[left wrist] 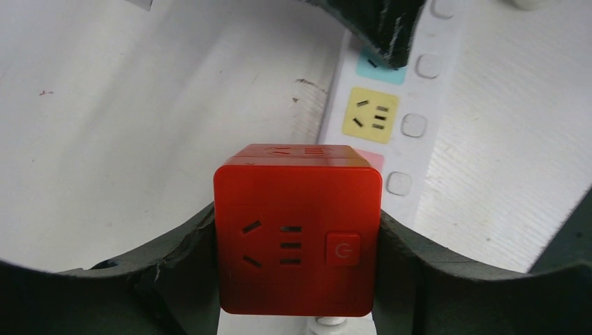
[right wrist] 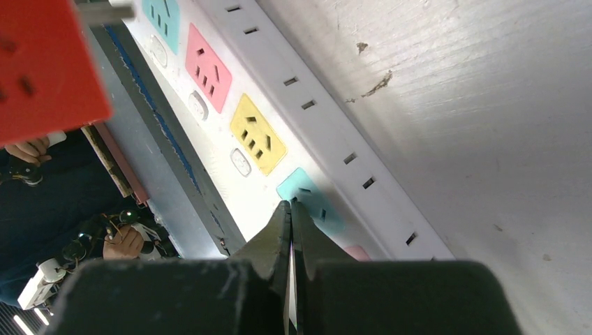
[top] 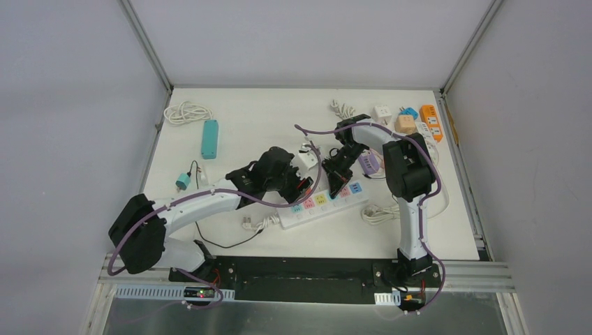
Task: Pull the plug off the socket
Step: Remove the plug from the socket, then place the socket at the center of the board.
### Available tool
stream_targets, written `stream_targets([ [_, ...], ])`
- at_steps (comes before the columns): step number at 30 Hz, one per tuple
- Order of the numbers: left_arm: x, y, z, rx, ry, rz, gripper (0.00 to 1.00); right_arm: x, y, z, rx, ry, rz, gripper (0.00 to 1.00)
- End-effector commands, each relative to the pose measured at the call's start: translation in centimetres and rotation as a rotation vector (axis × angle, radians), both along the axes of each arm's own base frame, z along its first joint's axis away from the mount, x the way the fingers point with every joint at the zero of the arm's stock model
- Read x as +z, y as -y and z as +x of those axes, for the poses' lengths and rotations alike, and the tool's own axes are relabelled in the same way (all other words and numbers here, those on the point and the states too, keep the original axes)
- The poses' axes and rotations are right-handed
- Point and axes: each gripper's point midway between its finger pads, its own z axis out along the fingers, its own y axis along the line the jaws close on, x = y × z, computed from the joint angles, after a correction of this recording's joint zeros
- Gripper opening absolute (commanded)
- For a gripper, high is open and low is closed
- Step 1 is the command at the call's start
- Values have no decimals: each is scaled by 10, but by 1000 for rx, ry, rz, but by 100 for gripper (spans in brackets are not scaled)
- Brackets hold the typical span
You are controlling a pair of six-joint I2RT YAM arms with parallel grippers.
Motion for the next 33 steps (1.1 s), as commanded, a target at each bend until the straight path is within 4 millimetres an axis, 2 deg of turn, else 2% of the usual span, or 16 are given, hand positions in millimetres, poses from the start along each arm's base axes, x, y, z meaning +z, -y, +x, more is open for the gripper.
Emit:
stream_targets([
  [1,49,11,-6,-25,18,-180,0,-38,20,34,83,196,-94,0],
  [7,53,-1,-6,37,-89,-254,0,5,-6,37,29,220,86,0],
  [12,62,-8,-8,58,-118,-305,0,42,-15,43,-9,265,190,0],
  [16,65,-13,-9,81,-132,-332,0,71,-11,49,-44,315,249,0],
  [19,65,-17,-9,102,-139,-346,0,88,-1,53,-65,365,272,0],
  [23,54,-28,-2,158,-156,-326,0,115,17,59,-106,451,300,0],
  [28,25,-69,23,345,-180,-293,0,132,30,56,-149,493,336,0],
  [33,3,-124,45,594,-194,-302,0,127,34,51,-158,488,336,1],
])
